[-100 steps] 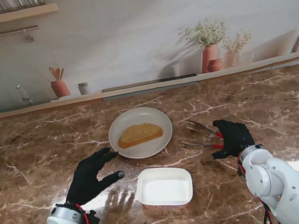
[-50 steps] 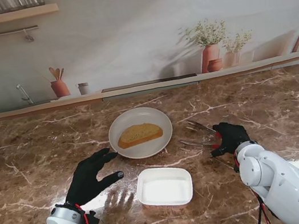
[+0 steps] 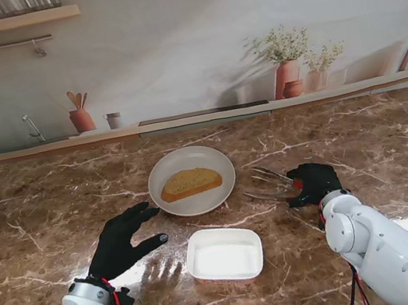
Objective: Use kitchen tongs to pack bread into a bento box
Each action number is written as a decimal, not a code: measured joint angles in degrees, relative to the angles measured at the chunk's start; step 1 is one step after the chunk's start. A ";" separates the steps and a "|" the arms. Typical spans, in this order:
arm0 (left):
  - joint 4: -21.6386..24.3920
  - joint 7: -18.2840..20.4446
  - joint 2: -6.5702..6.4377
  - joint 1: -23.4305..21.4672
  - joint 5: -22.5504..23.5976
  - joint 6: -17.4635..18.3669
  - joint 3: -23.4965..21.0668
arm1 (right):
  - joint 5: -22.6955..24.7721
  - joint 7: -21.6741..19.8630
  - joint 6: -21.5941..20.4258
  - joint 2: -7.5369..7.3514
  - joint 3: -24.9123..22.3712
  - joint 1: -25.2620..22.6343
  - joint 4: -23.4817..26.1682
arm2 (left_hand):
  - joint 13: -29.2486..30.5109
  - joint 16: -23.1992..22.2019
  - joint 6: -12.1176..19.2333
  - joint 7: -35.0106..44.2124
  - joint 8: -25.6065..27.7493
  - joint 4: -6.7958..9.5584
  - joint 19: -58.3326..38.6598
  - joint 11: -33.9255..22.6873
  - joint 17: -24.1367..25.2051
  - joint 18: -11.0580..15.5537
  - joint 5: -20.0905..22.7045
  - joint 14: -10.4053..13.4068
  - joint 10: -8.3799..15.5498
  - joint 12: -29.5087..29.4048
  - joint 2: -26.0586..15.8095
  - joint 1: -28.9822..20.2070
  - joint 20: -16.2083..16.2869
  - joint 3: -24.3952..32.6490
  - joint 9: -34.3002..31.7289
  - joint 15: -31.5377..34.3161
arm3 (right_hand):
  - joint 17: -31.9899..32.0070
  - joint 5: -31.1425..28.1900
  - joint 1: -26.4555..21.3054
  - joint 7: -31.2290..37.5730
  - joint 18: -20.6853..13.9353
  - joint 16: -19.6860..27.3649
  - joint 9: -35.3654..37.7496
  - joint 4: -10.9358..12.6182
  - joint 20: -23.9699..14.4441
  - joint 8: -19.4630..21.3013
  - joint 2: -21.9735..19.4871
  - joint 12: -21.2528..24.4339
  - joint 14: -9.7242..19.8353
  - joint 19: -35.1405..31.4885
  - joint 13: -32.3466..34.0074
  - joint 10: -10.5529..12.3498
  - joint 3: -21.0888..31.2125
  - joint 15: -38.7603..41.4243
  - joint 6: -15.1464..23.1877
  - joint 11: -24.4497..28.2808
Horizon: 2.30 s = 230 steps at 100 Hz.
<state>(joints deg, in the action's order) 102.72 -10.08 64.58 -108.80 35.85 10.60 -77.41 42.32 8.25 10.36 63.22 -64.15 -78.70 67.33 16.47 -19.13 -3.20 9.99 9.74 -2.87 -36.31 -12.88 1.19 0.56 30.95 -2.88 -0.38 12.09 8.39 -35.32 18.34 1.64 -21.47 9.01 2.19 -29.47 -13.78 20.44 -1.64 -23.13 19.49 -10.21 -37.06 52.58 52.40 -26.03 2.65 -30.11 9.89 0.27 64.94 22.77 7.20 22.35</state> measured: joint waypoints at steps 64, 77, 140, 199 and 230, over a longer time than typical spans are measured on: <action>0.00 0.23 -0.04 -0.15 -0.04 0.08 -0.08 | 1.47 -1.40 0.48 -0.31 -1.24 -0.80 0.45 | 0.00 0.00 0.00 0.61 0.00 0.00 0.00 0.00 0.00 0.00 0.01 0.00 0.00 0.00 0.00 0.00 0.00 0.00 0.00 0.00 | -2.60 2.47 -0.56 -1.99 0.93 -0.40 2.16 -0.10 0.00 -5.46 5.75 1.30 0.00 -1.93 3.60 1.29 2.91 0.60 5.11 -2.07; -0.03 0.33 -0.06 -0.13 -0.05 0.13 -0.08 | 1.37 1.13 0.45 -0.23 -1.07 -1.07 -0.22 | 0.00 0.00 0.00 0.66 0.00 0.00 0.00 0.00 0.00 0.00 0.02 0.00 0.00 0.00 -0.01 0.00 0.00 0.00 0.00 0.00 | -3.45 -0.01 -0.61 -2.12 1.11 -0.40 4.47 -0.10 0.00 -7.34 5.62 1.33 0.00 -3.00 5.94 1.56 2.92 0.58 5.96 -2.08; -0.20 0.10 -0.08 -0.12 -0.01 0.51 -0.04 | 0.30 -0.22 -2.81 -0.12 -6.57 -5.38 6.49 | 0.00 0.00 0.07 0.80 0.00 0.00 0.00 0.00 0.00 0.00 0.03 0.00 0.00 0.00 -0.02 0.00 0.00 0.00 0.00 0.00 | -27.24 -13.52 -3.45 6.48 13.05 -0.53 32.19 -0.74 0.42 -5.10 6.22 -0.73 -3.45 -16.33 41.29 3.02 0.00 -2.85 -0.26 -0.62; -0.27 0.23 -0.07 -0.18 -0.07 0.71 -0.23 | 0.50 3.66 -5.78 0.52 -7.61 -6.25 6.35 | 0.00 0.00 0.16 0.81 0.00 0.00 0.79 0.00 0.00 0.00 0.03 0.00 0.00 0.00 -0.02 0.00 -0.78 0.00 0.00 -0.54 | -46.20 -13.13 -4.19 6.41 7.61 -10.93 37.52 -0.82 4.33 -11.12 4.82 -2.76 -0.44 -53.31 51.53 3.20 -1.98 21.50 -3.09 5.12; -0.18 1.69 -0.26 0.09 0.04 0.66 -0.44 | 1.37 3.18 -6.12 0.45 -6.98 -5.04 7.28 | 0.00 0.01 0.51 0.81 0.21 0.00 1.37 0.00 0.00 0.00 0.04 0.00 0.00 0.00 -0.02 0.00 -0.82 0.00 0.00 -0.54 | -43.52 -13.13 -4.19 6.41 7.68 -11.55 38.98 -0.82 4.33 -13.29 2.20 -3.52 -0.46 -52.65 51.45 3.30 -3.04 23.80 -3.14 5.73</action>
<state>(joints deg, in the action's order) 102.54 -8.39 64.32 -108.71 35.88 11.25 -77.85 43.70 11.44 4.25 63.67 -71.14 -83.74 74.61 16.47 -19.12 -2.69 10.80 9.95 -2.86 -34.95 -12.88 1.19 0.56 30.98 -2.88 -0.38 12.09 8.37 -35.32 17.53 1.64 -21.47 8.47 -41.33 -42.60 -17.97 26.84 6.04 -34.68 58.46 -11.03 -32.73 39.29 54.60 -29.56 2.18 -82.76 61.34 3.57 61.90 46.57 4.05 28.08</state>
